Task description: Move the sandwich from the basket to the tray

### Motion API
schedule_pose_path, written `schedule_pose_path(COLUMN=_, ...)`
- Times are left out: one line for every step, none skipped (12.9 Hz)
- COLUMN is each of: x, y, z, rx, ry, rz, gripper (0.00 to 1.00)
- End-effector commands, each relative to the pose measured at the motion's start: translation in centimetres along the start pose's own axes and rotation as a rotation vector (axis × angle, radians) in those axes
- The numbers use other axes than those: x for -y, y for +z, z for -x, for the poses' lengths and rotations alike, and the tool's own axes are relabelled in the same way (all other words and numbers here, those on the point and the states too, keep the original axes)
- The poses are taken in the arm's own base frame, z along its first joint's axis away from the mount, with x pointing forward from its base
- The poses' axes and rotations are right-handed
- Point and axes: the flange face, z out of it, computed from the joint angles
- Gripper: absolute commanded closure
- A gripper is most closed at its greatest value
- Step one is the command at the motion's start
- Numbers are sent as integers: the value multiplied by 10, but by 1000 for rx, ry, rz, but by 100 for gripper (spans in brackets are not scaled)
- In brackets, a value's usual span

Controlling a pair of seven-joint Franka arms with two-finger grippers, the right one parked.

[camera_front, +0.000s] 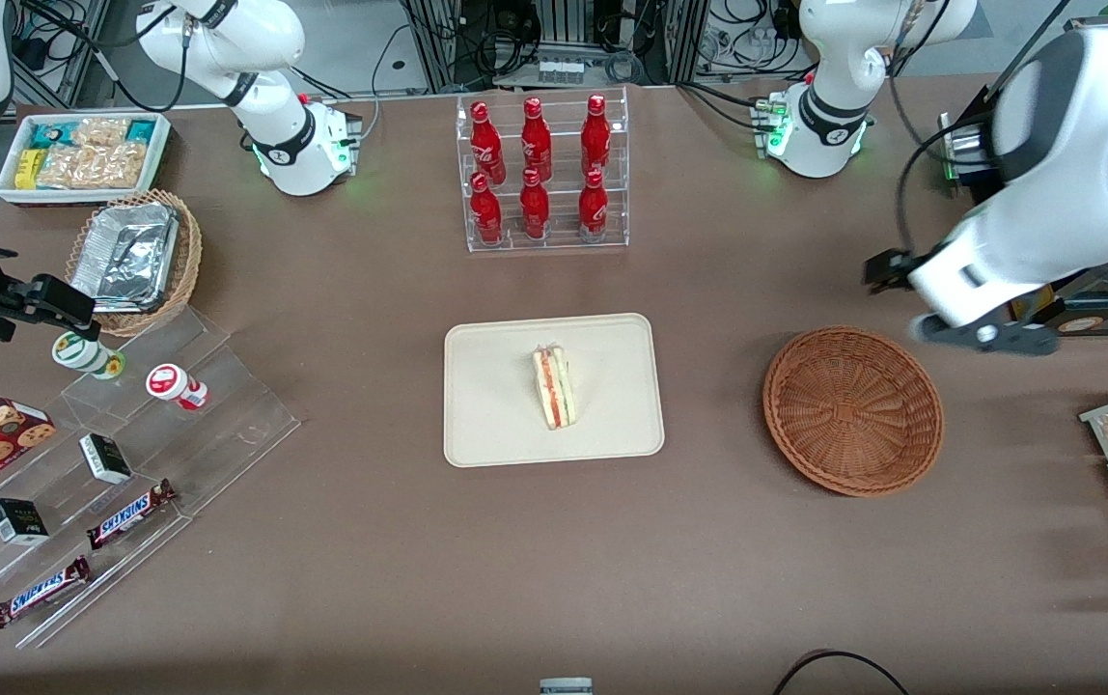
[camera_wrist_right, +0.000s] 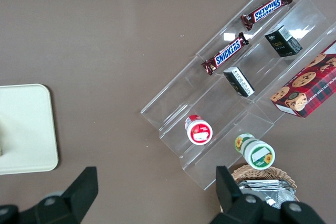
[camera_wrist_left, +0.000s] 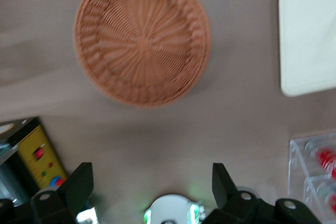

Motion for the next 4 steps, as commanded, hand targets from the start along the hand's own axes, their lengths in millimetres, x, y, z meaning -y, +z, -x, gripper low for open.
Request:
schedule_pose_path(x=17, y=-22, z=26, rx=12, ry=13, rz=20, gripper=0)
schedule_pose_path(x=18, y=-29, z=33, rx=3, ry=8, rz=19, gripper=0)
schedule_pose_path(x=18, y=-32, z=39, rx=6, ry=8, rz=18, gripper=0)
schedule_pose_path(x=19, y=-34, z=41, rx=3, ry=3, rz=19, gripper=0)
